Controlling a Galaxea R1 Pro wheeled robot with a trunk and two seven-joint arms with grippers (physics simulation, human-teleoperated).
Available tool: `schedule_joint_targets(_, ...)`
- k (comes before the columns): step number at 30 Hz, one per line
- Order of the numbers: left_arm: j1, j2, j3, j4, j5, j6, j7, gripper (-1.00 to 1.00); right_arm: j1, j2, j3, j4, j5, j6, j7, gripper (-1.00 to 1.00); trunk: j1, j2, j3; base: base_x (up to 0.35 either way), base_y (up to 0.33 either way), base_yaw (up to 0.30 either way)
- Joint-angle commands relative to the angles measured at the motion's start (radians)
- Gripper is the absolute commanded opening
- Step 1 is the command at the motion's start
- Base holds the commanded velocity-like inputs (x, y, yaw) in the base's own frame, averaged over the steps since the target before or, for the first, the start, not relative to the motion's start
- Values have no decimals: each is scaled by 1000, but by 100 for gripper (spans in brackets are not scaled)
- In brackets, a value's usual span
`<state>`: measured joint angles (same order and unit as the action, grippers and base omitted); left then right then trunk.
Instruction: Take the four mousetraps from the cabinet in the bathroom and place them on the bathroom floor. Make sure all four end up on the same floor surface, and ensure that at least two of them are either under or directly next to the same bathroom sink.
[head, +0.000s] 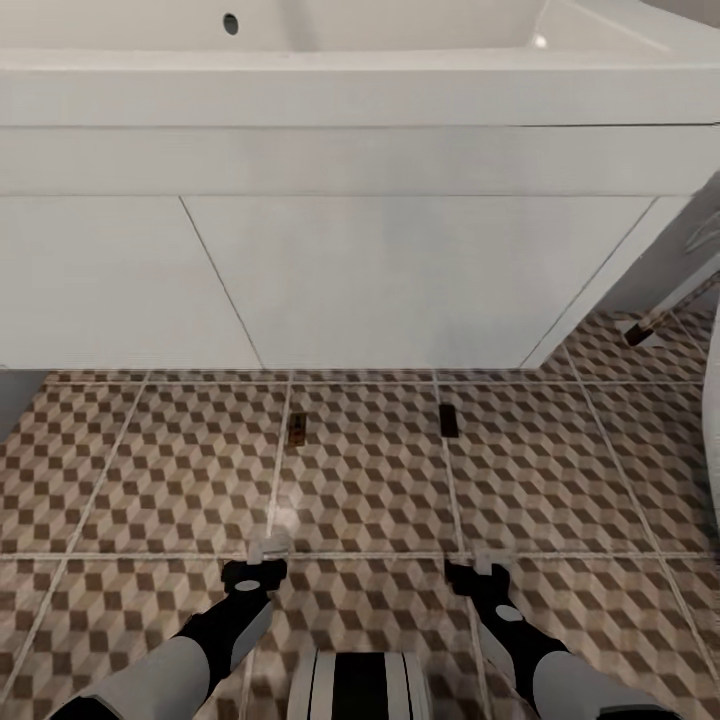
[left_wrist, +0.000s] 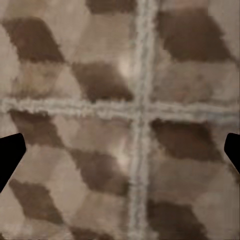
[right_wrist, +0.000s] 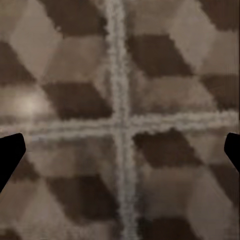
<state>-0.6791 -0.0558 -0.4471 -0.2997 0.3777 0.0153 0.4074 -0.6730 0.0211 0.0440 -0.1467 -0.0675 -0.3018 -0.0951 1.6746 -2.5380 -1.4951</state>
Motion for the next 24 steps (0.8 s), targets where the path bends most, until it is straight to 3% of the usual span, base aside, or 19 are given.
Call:
schedule_joint_targets(1, 0, 1, -8, -1, 7, 2, 7, 100, 0, 0, 5, 1, -7, -3, -3, 100, -1, 0, -1, -344, 0, 0)
schedule_joint_targets(14, 0, 1, -8, -1, 7, 2, 7, 100, 0, 0, 5, 1, -7, -3, -3, 100, -1, 0, -1, -334, 2, 0)
schedule_joint_targets(24, 0, 1, -8, -1, 7, 2, 7, 100, 0, 1, 5, 1, -7, -3, -3, 100, -1, 0, -1, -98, 5, 0)
